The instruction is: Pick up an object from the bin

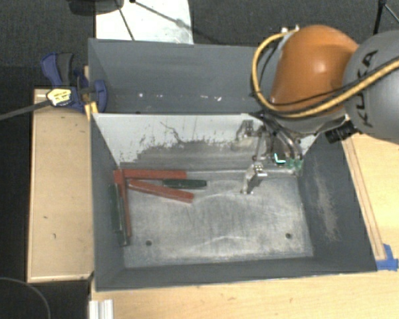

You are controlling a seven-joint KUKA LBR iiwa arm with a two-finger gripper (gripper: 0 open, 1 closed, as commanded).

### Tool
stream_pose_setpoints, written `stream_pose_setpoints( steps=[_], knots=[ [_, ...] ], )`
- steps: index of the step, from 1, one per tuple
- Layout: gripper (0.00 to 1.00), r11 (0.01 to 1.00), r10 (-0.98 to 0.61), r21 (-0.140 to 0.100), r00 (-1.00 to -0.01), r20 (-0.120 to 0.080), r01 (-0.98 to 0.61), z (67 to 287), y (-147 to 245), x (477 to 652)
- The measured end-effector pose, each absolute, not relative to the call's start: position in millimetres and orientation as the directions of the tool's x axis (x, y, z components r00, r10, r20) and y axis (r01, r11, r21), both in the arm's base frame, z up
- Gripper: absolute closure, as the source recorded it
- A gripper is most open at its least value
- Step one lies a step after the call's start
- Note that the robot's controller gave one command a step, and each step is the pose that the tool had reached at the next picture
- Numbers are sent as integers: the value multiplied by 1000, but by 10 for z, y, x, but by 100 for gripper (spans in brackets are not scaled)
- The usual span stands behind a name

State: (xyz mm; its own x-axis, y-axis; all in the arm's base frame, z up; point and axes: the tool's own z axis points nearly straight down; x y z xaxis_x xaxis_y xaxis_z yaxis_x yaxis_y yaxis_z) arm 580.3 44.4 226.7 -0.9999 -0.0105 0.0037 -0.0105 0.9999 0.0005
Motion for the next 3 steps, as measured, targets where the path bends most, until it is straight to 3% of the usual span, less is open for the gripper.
stream_pose_setpoints(
  steps=[1, 2, 3],
  knots=[
    [0, 1000, -9, 1, -1000, -4, -9, 2307, 442, 5819],
    [0, 997, -74, 0, -997, -9, -74, 1784, 756, 5799],
    [100, 990, -143, 1, -990, -3, -143, 1091, 1207, 5796]
  ],
)
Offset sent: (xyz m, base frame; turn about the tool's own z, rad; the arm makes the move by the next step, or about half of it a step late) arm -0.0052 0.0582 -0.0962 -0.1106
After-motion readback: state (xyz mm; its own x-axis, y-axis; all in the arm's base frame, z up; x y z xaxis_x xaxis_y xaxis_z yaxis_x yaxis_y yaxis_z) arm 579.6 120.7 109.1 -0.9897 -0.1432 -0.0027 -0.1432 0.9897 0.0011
